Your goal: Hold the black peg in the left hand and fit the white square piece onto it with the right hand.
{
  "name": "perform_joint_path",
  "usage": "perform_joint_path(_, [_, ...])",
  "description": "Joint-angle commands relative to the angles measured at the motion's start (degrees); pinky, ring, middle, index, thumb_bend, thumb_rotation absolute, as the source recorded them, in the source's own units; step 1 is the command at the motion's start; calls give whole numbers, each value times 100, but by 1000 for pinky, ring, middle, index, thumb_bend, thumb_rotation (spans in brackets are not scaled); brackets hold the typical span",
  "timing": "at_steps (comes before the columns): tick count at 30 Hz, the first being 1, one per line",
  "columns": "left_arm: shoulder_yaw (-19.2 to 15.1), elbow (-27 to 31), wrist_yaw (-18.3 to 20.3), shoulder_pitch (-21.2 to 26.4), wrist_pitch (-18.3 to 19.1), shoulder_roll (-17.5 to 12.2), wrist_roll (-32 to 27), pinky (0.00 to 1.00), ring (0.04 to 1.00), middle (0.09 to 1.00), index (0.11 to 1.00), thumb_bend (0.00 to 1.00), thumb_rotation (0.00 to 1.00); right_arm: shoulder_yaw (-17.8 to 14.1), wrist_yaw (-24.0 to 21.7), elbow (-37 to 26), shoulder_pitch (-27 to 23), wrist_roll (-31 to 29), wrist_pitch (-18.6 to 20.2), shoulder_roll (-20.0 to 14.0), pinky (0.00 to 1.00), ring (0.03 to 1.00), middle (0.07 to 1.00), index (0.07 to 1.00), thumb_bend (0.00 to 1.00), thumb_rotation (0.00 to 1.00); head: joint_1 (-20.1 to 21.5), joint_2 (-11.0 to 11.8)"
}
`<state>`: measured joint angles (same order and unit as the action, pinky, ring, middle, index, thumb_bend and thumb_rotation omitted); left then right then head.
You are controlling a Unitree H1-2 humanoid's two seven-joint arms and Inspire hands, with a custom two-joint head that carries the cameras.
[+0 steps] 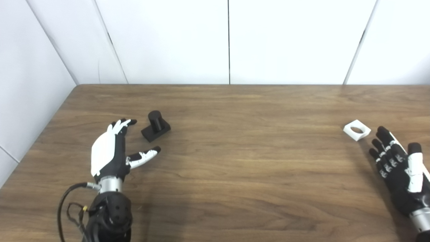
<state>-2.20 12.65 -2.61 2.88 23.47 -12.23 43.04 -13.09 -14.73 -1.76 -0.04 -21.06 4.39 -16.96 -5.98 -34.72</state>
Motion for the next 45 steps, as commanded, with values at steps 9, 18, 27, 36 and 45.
perform_joint_path(9, [179,-762,-274,667,-119,-355,140,976,977,932,780,740,301,62,5,109,70,-44,-71,156,990,1000,1000,952,697,1000,36,44])
perform_joint_path(18, [311,-1373,-434,1008,-199,-493,44,973,970,925,782,747,313,53,32,74,88,-33,-43,156,983,999,993,947,689,1000,71,61])
perform_joint_path(27, [395,-1829,-582,1275,-231,-567,-33,971,967,923,772,750,314,34,41,54,103,-60,-27,154,989,999,989,943,696,1000,109,88])
perform_joint_path(36, [438,-1983,-564,1450,-182,-637,-92,973,967,919,756,705,325,31,86,25,133,-40,0,156,984,993,982,944,712,1000,111,75])
perform_joint_path(45, [658,-1969,-399,1573,126,-789,128,994,977,913,679,686,314,42,121,-14,177,-58,78,161,984,994,983,955,732,1000,80,52])
